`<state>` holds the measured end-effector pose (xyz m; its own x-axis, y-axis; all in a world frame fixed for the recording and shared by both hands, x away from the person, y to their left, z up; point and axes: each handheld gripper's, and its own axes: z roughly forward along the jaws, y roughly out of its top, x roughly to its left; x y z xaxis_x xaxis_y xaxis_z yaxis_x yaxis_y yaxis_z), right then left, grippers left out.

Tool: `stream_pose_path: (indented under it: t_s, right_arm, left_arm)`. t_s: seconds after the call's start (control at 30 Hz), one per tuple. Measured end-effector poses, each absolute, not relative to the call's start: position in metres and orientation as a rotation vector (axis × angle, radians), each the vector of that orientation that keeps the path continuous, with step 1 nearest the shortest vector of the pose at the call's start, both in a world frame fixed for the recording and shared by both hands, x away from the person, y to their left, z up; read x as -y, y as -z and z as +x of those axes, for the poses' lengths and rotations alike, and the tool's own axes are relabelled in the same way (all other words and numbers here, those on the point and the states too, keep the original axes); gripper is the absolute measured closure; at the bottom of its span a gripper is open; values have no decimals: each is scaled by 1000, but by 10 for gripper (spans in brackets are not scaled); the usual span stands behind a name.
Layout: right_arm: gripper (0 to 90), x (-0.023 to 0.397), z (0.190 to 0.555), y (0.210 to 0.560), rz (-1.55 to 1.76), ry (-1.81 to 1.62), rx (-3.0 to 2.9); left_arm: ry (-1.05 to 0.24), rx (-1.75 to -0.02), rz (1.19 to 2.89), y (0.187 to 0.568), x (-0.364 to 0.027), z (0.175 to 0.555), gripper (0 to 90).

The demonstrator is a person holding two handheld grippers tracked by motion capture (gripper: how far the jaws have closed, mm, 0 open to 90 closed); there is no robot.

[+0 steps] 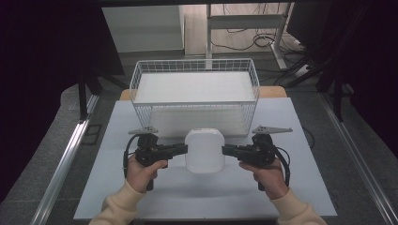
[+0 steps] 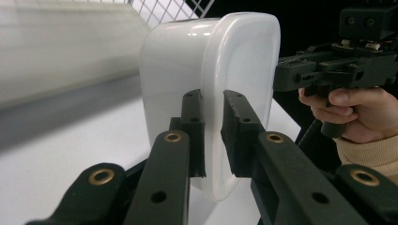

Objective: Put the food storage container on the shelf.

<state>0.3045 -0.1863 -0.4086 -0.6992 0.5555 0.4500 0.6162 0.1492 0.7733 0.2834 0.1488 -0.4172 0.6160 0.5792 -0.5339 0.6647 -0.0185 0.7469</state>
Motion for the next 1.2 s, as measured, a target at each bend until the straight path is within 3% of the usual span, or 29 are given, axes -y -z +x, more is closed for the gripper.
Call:
stream_pose_path:
  t_s: [1.2]
  right_arm:
    - [796, 171, 345, 329, -1114, 1724, 2420]
  left_arm:
    - [5, -977, 1657, 344, -163, 322, 799]
